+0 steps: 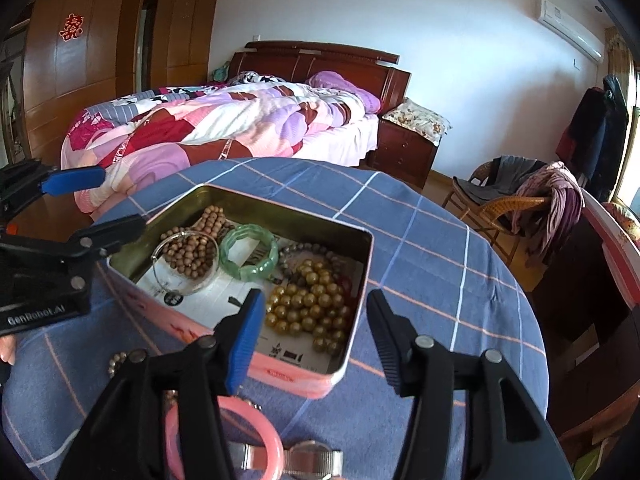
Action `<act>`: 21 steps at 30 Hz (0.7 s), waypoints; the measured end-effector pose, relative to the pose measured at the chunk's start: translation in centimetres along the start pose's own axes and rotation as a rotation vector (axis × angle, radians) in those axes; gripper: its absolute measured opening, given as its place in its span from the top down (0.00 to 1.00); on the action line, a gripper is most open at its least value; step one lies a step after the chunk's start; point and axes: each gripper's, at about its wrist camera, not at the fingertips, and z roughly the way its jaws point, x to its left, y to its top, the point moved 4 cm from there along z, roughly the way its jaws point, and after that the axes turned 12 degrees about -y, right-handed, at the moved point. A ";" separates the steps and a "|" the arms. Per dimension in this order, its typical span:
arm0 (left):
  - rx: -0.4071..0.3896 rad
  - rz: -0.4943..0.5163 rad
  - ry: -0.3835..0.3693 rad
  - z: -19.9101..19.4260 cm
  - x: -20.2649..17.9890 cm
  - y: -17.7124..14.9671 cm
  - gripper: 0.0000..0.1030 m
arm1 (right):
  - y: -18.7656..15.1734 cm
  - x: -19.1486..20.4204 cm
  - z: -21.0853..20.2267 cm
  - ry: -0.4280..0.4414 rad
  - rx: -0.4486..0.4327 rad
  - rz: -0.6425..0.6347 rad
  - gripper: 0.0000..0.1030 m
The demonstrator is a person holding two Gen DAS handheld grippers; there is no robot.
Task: Organize jewelry
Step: 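Withdraw both tools from the tin toward the pearl necklace and pink bangle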
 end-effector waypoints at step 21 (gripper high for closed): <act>0.088 -0.005 -0.044 -0.9 -3.7 -5.6 0.32 | -6.6 -2.2 -2.3 -0.022 0.086 0.053 0.42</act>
